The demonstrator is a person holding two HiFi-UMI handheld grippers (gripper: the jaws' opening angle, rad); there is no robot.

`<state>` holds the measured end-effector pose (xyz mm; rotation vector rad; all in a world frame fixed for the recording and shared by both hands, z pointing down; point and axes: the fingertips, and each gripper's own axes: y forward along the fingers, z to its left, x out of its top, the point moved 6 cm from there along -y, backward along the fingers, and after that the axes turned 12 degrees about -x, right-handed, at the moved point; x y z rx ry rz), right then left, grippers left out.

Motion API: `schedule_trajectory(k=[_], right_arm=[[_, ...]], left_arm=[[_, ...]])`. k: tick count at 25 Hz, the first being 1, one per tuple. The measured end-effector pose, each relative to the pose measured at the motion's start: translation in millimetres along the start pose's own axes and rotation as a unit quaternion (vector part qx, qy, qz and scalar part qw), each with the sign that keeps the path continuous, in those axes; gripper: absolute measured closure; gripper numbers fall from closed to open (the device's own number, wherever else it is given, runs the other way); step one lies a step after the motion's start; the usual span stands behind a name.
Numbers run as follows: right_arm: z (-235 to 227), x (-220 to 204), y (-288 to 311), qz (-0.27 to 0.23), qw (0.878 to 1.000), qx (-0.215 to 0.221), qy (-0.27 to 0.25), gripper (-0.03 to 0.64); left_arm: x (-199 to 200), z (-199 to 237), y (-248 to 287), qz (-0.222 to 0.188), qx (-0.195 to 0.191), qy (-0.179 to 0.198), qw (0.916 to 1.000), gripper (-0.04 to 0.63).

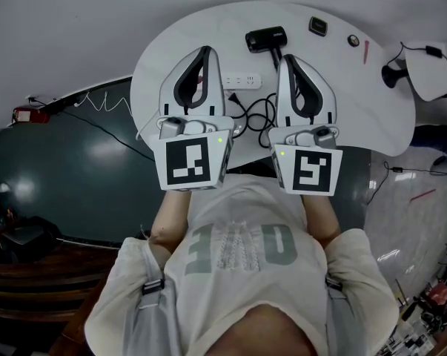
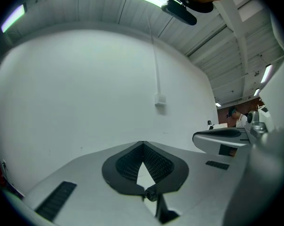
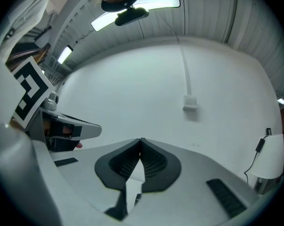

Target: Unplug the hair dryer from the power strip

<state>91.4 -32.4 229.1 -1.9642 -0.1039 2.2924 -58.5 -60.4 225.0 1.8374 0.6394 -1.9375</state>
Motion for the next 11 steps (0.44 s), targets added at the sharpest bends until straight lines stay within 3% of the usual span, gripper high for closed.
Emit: schedule_trajectory(k=[11], right_arm=[[0.1, -1.3, 3.7, 0.0, 1.0, 0.004, 0.004, 0.597]], left_arm=[[-0.7, 4.9, -4.0, 0.005, 0.009, 0.003, 0.9999, 0.583]])
